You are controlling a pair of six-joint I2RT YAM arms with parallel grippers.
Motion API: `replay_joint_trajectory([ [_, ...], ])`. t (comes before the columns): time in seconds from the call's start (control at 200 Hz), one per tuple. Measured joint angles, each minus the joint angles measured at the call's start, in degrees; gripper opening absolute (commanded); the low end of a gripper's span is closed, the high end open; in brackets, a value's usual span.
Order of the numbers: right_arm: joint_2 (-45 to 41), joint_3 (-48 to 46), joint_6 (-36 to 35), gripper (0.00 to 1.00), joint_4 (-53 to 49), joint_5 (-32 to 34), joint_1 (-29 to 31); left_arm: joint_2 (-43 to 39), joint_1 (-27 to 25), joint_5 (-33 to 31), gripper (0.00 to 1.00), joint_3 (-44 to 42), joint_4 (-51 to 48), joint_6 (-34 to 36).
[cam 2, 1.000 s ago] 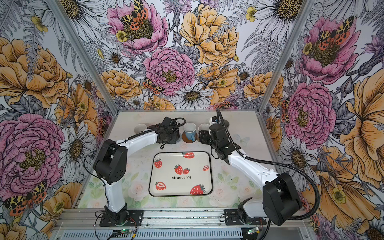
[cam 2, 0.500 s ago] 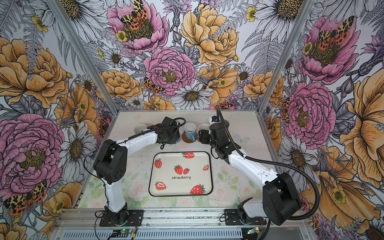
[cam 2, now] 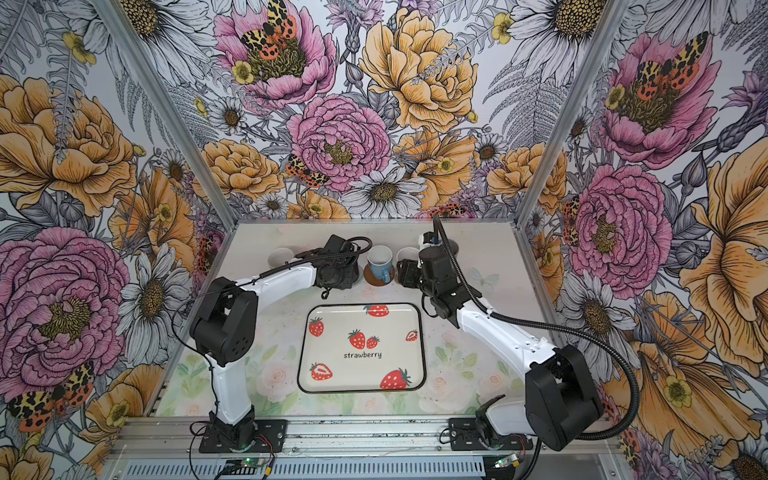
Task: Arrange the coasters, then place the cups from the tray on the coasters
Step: 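Lower the black mug onto the coaster with the left gripper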
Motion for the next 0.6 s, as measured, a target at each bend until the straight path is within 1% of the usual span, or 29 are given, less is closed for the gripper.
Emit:
replay_joint_trajectory([
  [0.6,0.0,0.0,0.0,0.6,0.0,-0.8,0.0,0.6,0.0,0.0,0.0,0.0,0.0,0.0],
])
